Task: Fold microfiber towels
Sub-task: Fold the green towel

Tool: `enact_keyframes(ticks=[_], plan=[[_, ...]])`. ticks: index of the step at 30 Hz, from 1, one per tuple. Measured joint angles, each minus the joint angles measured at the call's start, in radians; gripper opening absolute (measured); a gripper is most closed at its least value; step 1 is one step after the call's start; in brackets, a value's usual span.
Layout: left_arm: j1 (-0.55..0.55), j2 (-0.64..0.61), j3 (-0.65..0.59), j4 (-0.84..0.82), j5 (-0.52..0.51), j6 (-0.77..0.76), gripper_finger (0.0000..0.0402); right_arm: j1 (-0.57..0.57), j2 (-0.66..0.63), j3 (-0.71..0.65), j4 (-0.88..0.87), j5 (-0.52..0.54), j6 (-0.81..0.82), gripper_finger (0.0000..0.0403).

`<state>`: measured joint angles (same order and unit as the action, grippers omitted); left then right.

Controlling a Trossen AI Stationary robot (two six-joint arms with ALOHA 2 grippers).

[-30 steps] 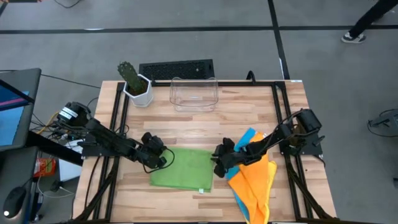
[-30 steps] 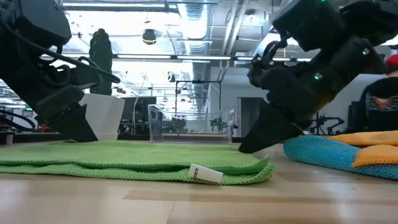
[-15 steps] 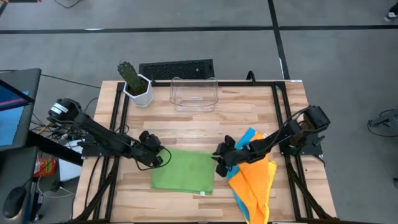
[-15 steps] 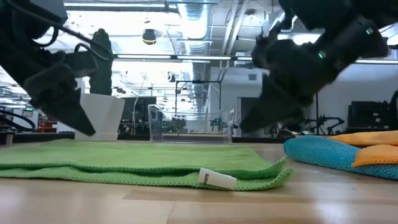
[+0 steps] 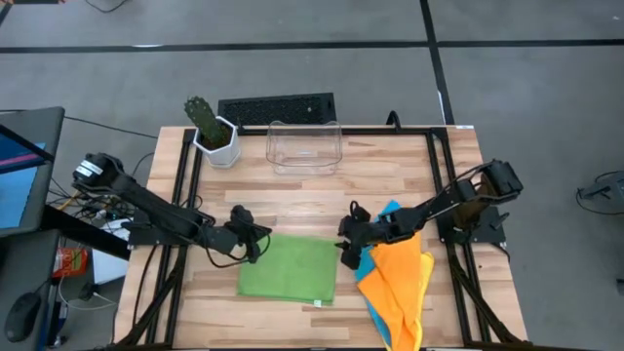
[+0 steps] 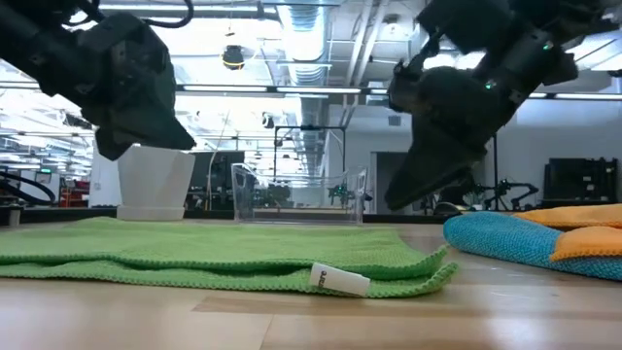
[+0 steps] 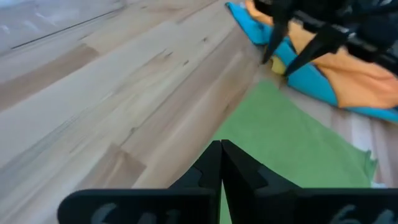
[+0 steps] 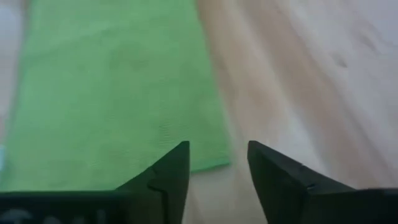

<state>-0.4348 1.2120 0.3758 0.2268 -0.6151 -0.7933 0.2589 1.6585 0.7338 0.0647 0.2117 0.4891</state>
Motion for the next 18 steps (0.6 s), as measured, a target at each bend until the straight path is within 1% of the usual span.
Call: enact_keyframes(ticks=[4, 7, 9, 12, 16, 18], plan=[[0.003, 0.119, 0.000, 0.163, 0.017, 0.026, 0.0000, -0.024, 0.000, 0.000, 0.010, 0.003, -0.027, 0.0215], [0.012, 0.220, 0.001, 0.286, 0.064, 0.036, 0.0000, -0.025, 0.000, 0.000, 0.009, -0.001, -0.055, 0.0213], [0.017, 0.280, 0.013, 0.336, 0.077, 0.042, 0.0000, -0.020, 0.000, 0.001, 0.010, -0.001, -0.076, 0.0209], [0.030, 0.342, 0.052, 0.353, 0.102, 0.061, 0.0000, -0.014, 0.000, 0.001, 0.010, -0.005, -0.082, 0.0202], [0.054, 0.413, 0.117, 0.349, 0.195, 0.121, 0.0000, -0.011, 0.052, 0.001, 0.025, -0.005, -0.093, 0.0198], [0.062, 0.440, 0.144, 0.331, 0.211, 0.135, 0.0000, -0.012, 0.081, 0.015, 0.040, -0.023, -0.094, 0.0199]])
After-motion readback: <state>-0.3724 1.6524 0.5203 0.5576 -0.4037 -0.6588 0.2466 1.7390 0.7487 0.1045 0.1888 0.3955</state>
